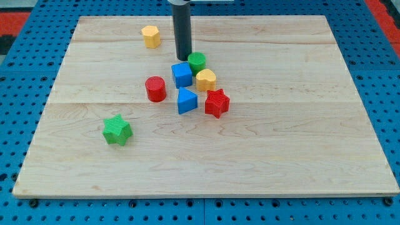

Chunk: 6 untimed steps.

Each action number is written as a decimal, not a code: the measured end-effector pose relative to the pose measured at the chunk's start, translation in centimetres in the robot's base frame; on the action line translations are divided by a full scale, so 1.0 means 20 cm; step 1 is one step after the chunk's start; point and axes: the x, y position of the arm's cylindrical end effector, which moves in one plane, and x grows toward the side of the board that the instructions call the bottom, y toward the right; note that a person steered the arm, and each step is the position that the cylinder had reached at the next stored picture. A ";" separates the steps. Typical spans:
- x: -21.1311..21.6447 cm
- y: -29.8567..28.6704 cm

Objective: Move your arm closer to the yellow hexagon

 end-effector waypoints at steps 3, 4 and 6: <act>0.11 0.04; -0.01 -0.16; -0.26 -0.76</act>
